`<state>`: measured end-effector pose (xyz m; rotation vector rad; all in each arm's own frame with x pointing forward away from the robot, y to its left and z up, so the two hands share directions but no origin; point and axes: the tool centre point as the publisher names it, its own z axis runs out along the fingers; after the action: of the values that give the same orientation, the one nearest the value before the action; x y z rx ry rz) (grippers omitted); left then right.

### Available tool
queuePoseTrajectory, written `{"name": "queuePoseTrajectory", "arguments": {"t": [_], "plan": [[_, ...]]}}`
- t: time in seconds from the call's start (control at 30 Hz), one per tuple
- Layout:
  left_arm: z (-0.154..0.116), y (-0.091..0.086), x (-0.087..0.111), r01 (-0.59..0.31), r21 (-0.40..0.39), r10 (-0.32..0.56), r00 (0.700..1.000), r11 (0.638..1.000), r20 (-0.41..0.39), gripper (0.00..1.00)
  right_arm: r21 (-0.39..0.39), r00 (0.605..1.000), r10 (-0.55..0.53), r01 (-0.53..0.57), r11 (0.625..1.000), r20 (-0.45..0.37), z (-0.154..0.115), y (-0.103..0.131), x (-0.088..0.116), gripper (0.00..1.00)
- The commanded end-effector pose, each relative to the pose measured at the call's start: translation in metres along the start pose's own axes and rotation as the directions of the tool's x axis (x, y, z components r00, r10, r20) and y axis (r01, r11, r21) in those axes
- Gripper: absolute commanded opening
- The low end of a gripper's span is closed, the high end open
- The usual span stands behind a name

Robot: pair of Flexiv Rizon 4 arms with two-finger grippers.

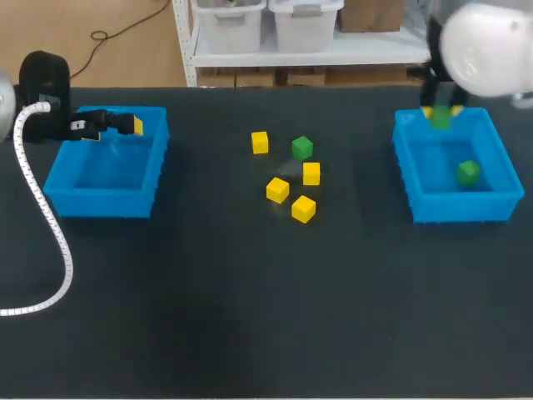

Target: Put the green cubes in the right bin and the yellow cubes in the left bin.

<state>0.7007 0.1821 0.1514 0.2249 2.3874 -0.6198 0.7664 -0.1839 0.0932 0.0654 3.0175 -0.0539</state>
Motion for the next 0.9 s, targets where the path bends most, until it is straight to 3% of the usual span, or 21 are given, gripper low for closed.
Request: {"name": "queuePoseTrajectory", "arguments": {"t": [0.03, 0.07, 0.3, 0.63, 0.73, 0.9], "plan": [[0.0, 0.002, 0.001, -0.002, 0.013, 0.002, 1.0, 1.0, 0.007, 1.0, -0.004, 0.944, -0.009, 0.011, 1.0, 0.33, 0.019, -0.01, 0.023, 0.4], [0.0, 0.002, 0.001, -0.002, 0.013, 0.002, 1.0, 1.0, 0.007, 1.0, -0.005, 0.944, -0.01, 0.013, 1.0, 0.331, 0.021, -0.008, 0.022, 1.0], [0.0, 0.002, 0.001, -0.002, 0.013, 0.002, 1.0, 1.0, 0.007, 1.0, -0.017, 0.93, -0.068, 0.08, 0.997, 0.361, 0.008, 0.02, 0.004, 1.0], [0.0, 0.002, 0.001, -0.002, 0.013, 0.002, 1.0, 1.0, 0.007, 1.0, -0.062, 0.877, -0.31, 0.356, 0.932, 0.368, -0.002, 0.117, -0.014, 1.0], [0.0, 0.002, 0.001, -0.002, 0.013, 0.002, 1.0, 1.0, 0.007, 1.0, -0.115, 0.849, -0.389, 0.453, 0.884, 0.359, 0.003, 0.147, -0.016, 1.0], [0.0, 0.002, 0.001, -0.002, 0.013, 0.002, 1.0, 1.0, 0.007, 1.0, -0.204, 0.766, -0.548, 0.627, 0.752, 0.337, 0.018, 0.184, -0.017, 1.0]]}}
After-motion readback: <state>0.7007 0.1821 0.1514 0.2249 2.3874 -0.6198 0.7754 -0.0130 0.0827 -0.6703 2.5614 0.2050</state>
